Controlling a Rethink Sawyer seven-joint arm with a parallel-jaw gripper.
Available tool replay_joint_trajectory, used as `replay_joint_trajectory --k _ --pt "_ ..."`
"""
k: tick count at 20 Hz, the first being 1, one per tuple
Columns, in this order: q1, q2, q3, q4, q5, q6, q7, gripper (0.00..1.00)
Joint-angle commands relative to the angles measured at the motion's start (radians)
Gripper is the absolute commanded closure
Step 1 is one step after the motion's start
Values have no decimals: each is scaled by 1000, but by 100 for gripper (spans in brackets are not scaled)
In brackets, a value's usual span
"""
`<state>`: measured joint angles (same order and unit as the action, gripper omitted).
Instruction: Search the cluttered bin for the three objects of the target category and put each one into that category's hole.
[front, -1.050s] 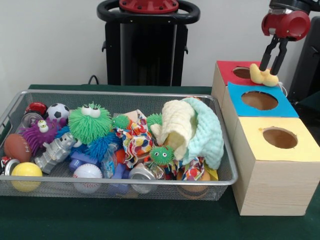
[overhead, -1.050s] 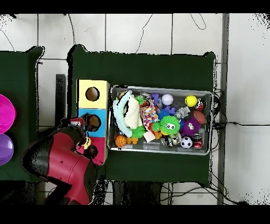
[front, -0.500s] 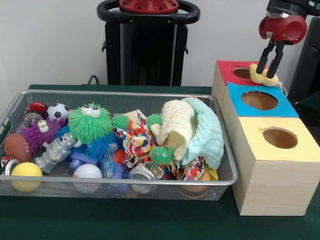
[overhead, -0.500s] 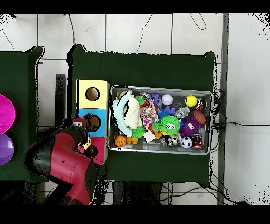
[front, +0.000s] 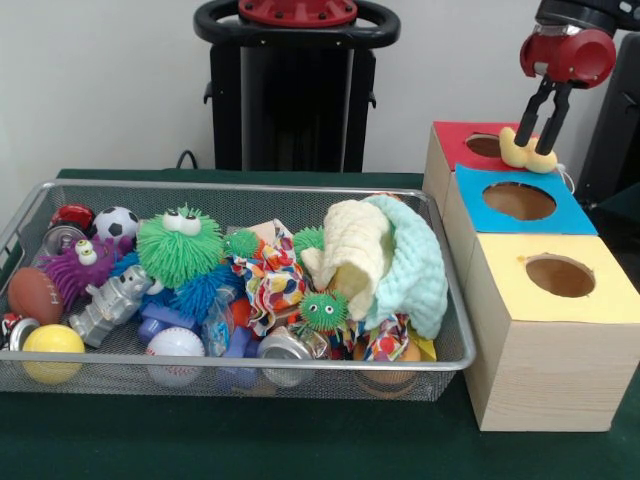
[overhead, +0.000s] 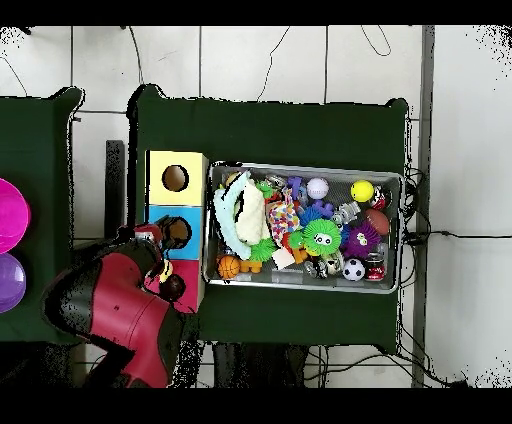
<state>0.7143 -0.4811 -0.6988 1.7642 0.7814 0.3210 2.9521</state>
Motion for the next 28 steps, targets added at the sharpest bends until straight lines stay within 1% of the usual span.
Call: replay_joint_trajectory --k 1,6,11,18,21,28 --pt "31 32 45 0 31 83 272 0" --pt "50 47 30 -15 43 85 291 0" --pt "57 46 21 -12 45 91 291 0" --pt "49 53 62 31 45 122 288 0" --pt "55 48 59 42 44 122 290 0" --pt "73 55 22 26 16 210 306 0"
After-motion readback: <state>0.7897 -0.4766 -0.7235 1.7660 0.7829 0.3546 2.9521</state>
